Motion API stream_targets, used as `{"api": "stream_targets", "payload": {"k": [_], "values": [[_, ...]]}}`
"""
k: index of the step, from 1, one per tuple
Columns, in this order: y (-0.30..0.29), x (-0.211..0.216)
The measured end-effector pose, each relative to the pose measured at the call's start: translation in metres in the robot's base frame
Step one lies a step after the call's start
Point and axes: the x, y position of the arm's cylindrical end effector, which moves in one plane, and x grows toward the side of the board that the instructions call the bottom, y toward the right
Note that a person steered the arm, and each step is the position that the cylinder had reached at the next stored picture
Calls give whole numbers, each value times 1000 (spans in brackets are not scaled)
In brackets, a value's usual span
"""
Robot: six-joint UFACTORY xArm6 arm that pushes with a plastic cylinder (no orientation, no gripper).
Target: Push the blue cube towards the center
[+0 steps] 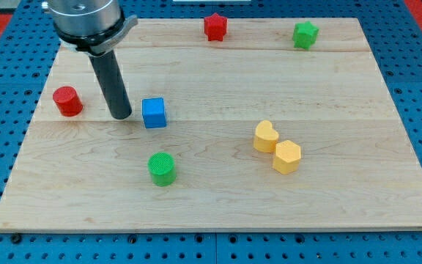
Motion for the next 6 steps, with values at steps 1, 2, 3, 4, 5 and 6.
{"api": "stream_targets", "payload": {"k": [1, 2, 3, 4, 5, 6], "values": [[6, 0], [9, 4], [57, 24], [100, 48], [150, 55], [201, 71]]}}
